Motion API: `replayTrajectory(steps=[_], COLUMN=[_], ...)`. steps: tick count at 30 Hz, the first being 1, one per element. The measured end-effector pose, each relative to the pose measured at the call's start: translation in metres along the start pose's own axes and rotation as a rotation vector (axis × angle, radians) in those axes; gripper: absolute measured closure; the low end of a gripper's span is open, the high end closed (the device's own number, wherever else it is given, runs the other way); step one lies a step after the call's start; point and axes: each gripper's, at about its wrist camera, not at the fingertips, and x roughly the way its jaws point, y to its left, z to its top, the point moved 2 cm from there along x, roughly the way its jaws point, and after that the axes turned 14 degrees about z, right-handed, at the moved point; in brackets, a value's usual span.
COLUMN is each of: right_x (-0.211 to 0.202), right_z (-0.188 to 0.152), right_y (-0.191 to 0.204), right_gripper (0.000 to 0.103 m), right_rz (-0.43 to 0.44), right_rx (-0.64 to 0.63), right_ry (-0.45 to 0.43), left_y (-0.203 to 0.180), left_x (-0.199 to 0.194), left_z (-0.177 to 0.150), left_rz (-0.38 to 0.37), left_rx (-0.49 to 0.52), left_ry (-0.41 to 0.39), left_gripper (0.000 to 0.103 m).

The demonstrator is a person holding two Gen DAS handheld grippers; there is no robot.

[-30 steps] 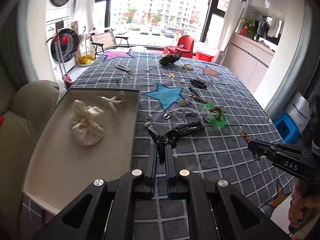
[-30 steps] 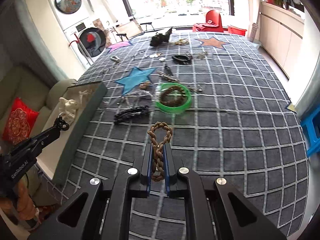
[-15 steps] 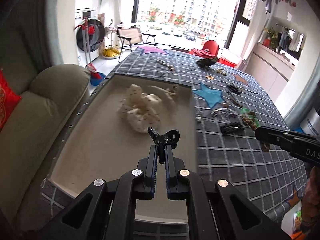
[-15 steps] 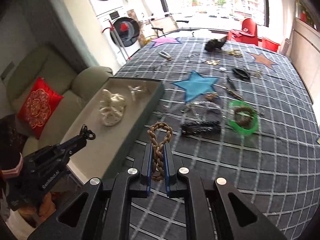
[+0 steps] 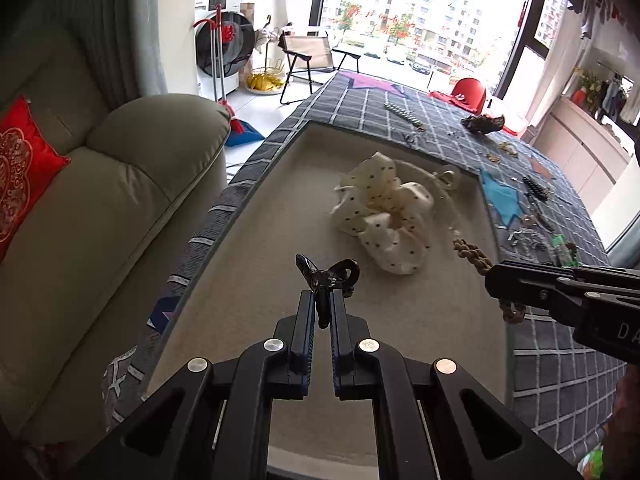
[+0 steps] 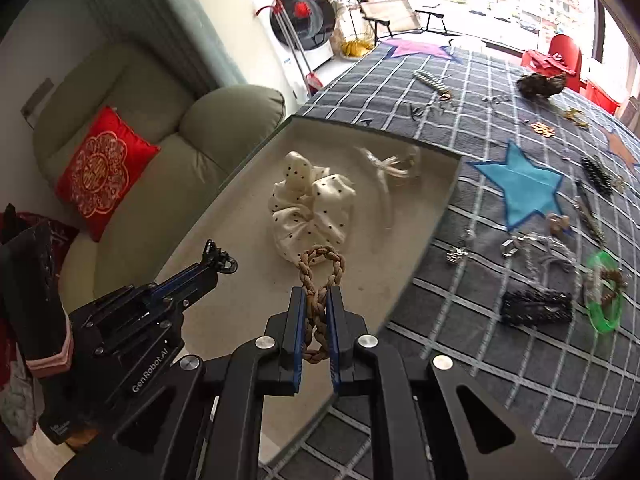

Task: Organize jewelry
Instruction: 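Carry the black clip with the left tool while the right tool carries the bracelet to the tray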

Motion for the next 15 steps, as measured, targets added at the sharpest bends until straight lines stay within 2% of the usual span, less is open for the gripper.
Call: replayTrajectory(steps=[7,15], right_x=[0.041,0.061], right_z=[0.016,0.031], right_y=[-0.008,-0.024], right_gripper=[0.092,0.092], right_rz=[-0.020,-0.070], right_rx=[0.011,0.023], right_ry=[0.070,0.089], left_y=[0.000,-0.005], left_x=[0.019,0.031], left_z=[0.005,0.009], left_rz=[0.015,0.050], left_rx=[0.017,0.038], left_ry=[0.029,0.041], left_gripper=[0.094,0.094])
